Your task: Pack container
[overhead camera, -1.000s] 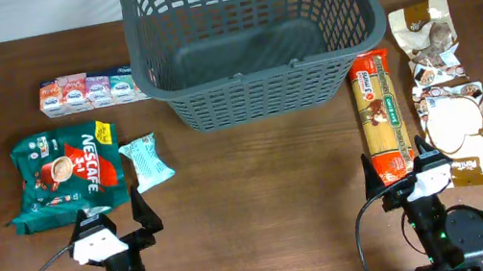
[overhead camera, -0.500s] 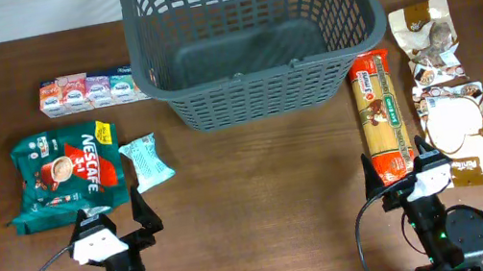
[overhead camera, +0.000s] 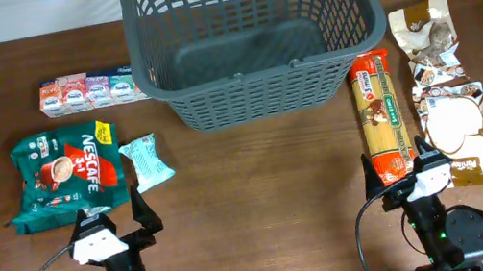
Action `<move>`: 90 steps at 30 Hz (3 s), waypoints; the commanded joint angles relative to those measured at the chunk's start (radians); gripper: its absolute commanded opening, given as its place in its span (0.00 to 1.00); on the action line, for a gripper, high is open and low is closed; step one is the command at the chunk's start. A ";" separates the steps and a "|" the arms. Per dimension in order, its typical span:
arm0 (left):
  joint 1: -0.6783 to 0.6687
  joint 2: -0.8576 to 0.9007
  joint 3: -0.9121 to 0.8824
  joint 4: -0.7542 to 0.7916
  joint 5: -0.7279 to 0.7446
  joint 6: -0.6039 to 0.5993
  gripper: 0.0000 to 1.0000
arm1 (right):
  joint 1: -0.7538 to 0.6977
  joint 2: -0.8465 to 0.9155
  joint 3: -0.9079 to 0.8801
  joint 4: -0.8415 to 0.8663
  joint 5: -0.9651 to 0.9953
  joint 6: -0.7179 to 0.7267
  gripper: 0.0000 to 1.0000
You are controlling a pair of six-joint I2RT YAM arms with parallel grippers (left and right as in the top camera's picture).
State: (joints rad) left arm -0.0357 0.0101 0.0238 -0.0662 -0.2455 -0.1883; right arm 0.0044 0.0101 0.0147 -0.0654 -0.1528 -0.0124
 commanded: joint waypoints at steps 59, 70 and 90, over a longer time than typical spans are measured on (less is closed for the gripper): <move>0.008 0.008 -0.014 -0.010 0.165 -0.006 0.99 | 0.002 -0.003 -0.008 0.005 -0.080 -0.006 0.99; 0.006 0.074 0.067 -0.132 0.508 -0.089 0.99 | 0.002 -0.003 0.034 -0.019 -0.288 -0.006 0.99; 0.034 0.756 0.964 -0.766 0.211 0.205 0.99 | 0.000 0.635 0.886 -0.602 0.173 -0.246 0.99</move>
State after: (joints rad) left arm -0.0257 0.6724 0.8825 -0.8017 0.0063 -0.0647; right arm 0.0044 0.5808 0.8040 -0.6415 -0.0933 -0.1875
